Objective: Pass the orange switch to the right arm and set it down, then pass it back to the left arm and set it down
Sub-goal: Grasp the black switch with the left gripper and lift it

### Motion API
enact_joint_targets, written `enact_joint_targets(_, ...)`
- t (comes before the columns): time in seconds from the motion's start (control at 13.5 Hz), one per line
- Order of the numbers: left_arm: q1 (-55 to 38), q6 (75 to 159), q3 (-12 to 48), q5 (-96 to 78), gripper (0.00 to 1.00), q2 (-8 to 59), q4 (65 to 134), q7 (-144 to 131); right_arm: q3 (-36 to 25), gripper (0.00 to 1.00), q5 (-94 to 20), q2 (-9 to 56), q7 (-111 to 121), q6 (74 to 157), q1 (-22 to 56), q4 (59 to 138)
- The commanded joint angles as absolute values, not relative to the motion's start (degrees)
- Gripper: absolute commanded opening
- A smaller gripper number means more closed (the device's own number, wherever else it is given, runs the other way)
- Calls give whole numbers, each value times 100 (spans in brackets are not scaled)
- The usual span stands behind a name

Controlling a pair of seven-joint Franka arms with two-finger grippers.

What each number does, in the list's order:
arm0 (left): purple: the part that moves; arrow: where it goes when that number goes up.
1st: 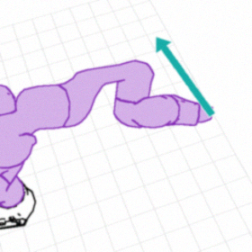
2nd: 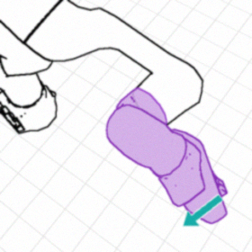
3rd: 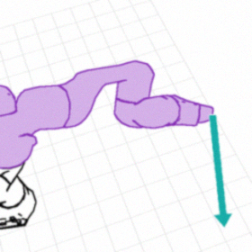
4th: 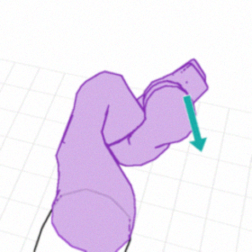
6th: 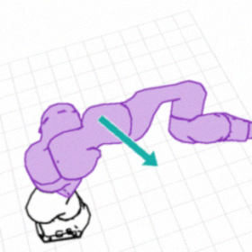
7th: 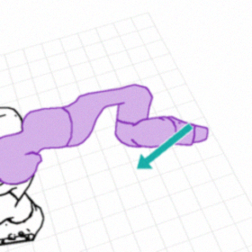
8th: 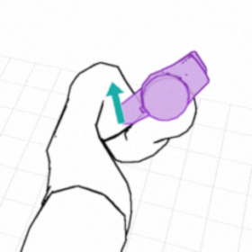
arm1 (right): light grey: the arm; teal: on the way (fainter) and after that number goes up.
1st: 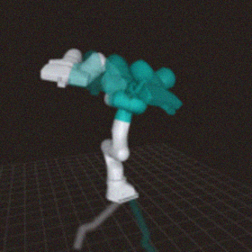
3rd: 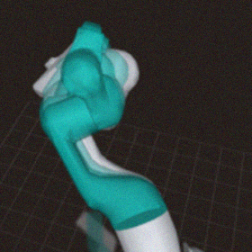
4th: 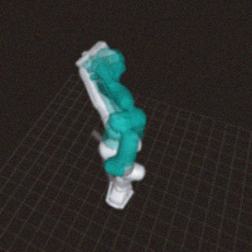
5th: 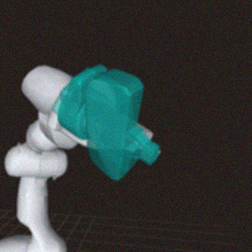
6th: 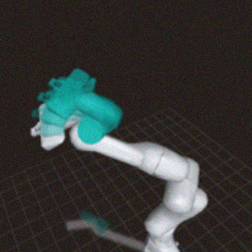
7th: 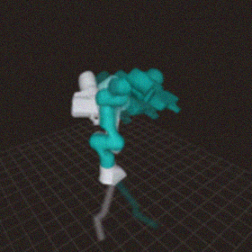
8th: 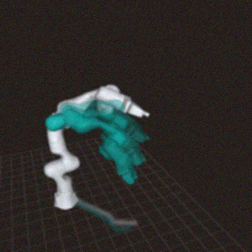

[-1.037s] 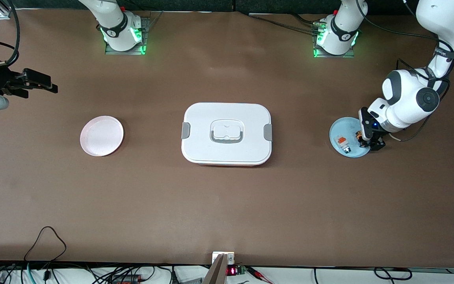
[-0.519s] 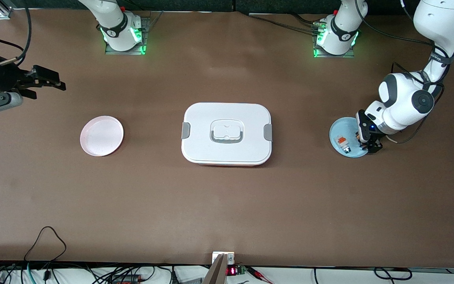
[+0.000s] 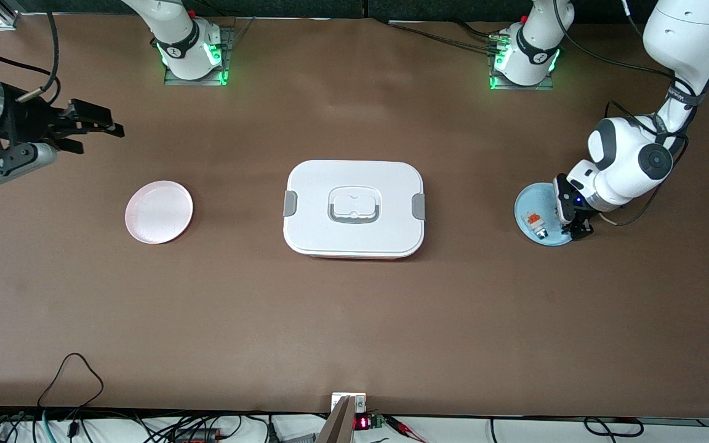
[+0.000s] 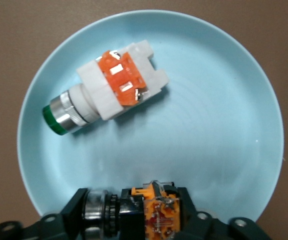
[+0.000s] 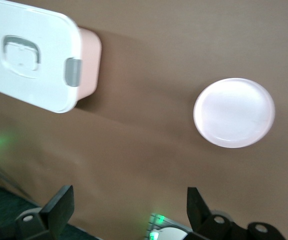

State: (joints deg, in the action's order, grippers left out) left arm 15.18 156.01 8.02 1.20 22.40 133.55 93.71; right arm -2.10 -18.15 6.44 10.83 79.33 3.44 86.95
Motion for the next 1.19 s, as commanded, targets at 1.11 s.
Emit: enact_joint_targets(1.11, 1635, 13416, 2118, -5346, 2, 1415, 11542, 10332, 69, 100, -5711, 668, 345, 8884, 378, 9606)
